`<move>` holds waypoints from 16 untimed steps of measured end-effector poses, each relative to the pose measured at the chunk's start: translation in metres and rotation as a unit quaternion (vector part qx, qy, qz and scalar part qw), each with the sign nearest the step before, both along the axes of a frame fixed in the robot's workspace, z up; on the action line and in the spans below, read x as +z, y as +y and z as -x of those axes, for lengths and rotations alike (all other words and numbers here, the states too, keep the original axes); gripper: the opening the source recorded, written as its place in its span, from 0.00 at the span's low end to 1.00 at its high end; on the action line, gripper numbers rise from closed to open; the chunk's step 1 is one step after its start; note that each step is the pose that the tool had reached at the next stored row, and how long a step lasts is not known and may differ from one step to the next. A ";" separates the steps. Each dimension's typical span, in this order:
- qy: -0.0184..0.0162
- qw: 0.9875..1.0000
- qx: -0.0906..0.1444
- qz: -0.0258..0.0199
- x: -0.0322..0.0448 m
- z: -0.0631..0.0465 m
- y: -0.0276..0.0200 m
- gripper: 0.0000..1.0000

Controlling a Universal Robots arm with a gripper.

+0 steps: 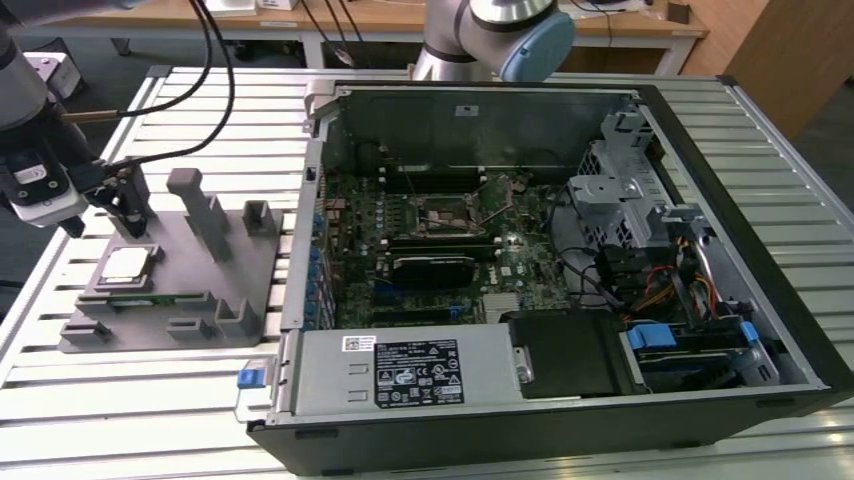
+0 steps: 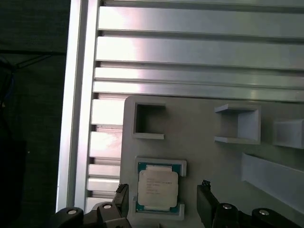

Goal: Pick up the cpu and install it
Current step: 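Pick up the cpu and move it towards the insertion slot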

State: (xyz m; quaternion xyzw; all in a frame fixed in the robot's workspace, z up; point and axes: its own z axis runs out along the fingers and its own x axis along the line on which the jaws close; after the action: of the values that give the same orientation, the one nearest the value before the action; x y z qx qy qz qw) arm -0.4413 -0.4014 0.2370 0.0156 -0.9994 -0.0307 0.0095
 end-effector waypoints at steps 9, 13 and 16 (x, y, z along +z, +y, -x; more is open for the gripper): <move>-0.002 1.000 -0.001 0.000 -0.0092 0.000 -0.0028 0.67; -0.004 1.000 -0.001 0.000 -0.0150 0.001 -0.0029 0.67; -0.004 1.000 -0.001 0.000 -0.0166 0.001 -0.0029 0.67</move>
State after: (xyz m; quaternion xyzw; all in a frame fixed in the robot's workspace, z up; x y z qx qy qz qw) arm -0.4426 -0.4043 0.2204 0.0152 -0.9994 -0.0306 0.0053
